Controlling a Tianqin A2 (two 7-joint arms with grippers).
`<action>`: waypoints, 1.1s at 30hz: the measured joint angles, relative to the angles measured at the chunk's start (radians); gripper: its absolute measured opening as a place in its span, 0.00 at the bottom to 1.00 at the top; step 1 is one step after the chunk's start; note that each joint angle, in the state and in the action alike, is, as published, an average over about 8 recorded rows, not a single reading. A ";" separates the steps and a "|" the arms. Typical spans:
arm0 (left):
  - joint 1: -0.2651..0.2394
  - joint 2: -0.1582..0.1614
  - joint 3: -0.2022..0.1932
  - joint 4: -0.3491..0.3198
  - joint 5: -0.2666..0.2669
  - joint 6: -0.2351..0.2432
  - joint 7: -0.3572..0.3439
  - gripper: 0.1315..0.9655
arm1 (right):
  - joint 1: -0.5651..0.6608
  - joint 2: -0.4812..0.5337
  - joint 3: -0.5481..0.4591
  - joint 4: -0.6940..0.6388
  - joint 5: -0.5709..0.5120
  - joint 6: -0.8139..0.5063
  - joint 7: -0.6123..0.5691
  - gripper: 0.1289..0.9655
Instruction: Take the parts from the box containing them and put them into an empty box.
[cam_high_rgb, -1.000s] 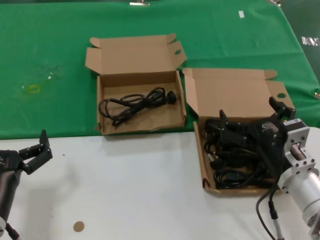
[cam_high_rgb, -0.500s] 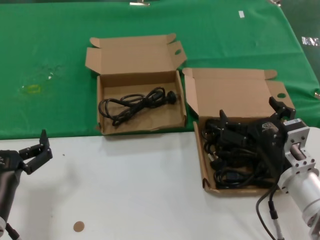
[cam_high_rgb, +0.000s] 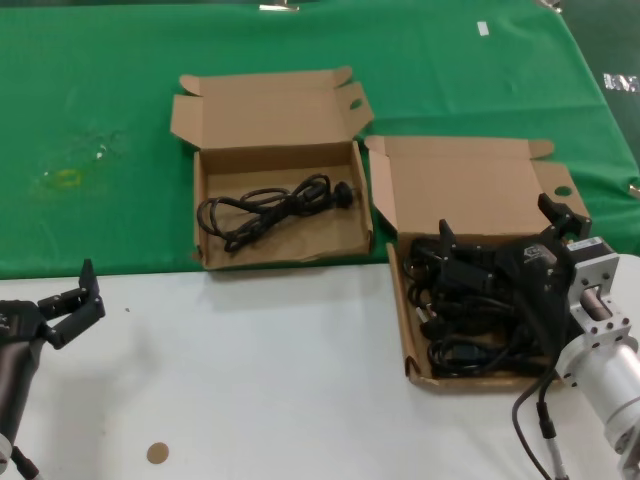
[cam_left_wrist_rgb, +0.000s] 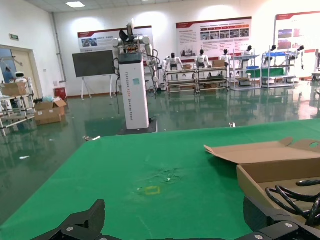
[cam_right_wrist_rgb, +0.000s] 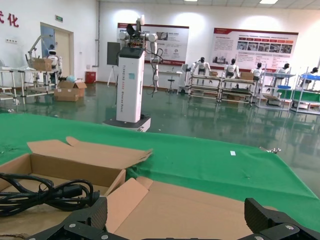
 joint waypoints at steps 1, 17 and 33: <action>0.000 0.000 0.000 0.000 0.000 0.000 0.000 1.00 | 0.000 0.000 0.000 0.000 0.000 0.000 0.000 1.00; 0.000 0.000 0.000 0.000 0.000 0.000 0.000 1.00 | 0.000 0.000 0.000 0.000 0.000 0.000 0.000 1.00; 0.000 0.000 0.000 0.000 0.000 0.000 0.000 1.00 | 0.000 0.000 0.000 0.000 0.000 0.000 0.000 1.00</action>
